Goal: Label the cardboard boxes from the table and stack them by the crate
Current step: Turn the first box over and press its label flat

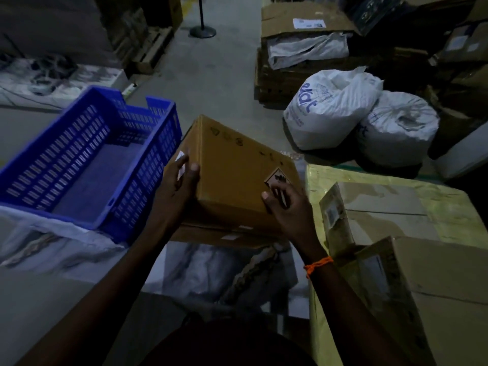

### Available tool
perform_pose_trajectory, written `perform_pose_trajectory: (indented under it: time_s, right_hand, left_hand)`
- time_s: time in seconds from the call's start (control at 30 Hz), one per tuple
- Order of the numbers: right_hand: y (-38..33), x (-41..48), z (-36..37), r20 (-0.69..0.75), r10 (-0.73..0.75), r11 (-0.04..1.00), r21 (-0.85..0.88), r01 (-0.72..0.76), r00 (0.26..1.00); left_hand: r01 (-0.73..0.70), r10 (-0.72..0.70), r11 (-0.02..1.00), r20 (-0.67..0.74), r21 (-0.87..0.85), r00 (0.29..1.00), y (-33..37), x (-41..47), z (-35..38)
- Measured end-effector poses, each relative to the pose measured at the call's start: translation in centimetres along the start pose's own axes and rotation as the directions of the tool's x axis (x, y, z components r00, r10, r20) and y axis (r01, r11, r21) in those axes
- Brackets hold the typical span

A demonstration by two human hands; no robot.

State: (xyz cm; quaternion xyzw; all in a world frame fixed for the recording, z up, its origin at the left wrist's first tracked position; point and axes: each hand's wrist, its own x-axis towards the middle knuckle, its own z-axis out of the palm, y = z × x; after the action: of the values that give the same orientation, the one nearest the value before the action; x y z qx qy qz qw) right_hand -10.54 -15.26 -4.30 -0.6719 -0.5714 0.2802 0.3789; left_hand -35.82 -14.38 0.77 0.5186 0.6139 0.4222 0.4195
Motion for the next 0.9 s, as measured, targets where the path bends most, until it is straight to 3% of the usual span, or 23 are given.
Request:
perform_pose_trajectory:
  time_s: [0.1, 0.23, 0.4, 0.6, 0.9]
  right_hand:
    - [3.5, 1.3, -0.4, -0.015, 0.142, 0.985, -0.098, -0.143, 0.990]
    - [4.7, 2.0, -1.2, 0.058, 0.308, 0.951, 0.009, -0.309, 0.950]
    - [4.2, 1.6, -1.1, 0.044, 0.274, 0.961, 0.017, -0.275, 0.961]
    - [5.1, 1.3, -1.6, 0.032, 0.312, 0.949, -0.070, -0.309, 0.950]
    - [3.5, 4.4, -2.6, 0.130, 0.372, 0.927, -0.008, -0.374, 0.919]
  left_hand:
    - [0.120, -0.120, 0.992, 0.017, -0.032, 0.993, -1.6, 0.5, -2.3]
    - [0.267, -0.262, 0.955, 0.056, -0.126, 0.963, -3.9, 0.9, -3.8]
    - [0.398, -0.398, 0.896, 0.043, -0.197, 0.916, -5.5, -0.3, -2.4]
    - [0.407, -0.403, 0.905, 0.057, -0.125, 0.914, -6.8, -0.3, -1.4]
    - [0.385, -0.383, 0.923, 0.079, -0.008, 0.920, -4.9, 2.9, -1.2]
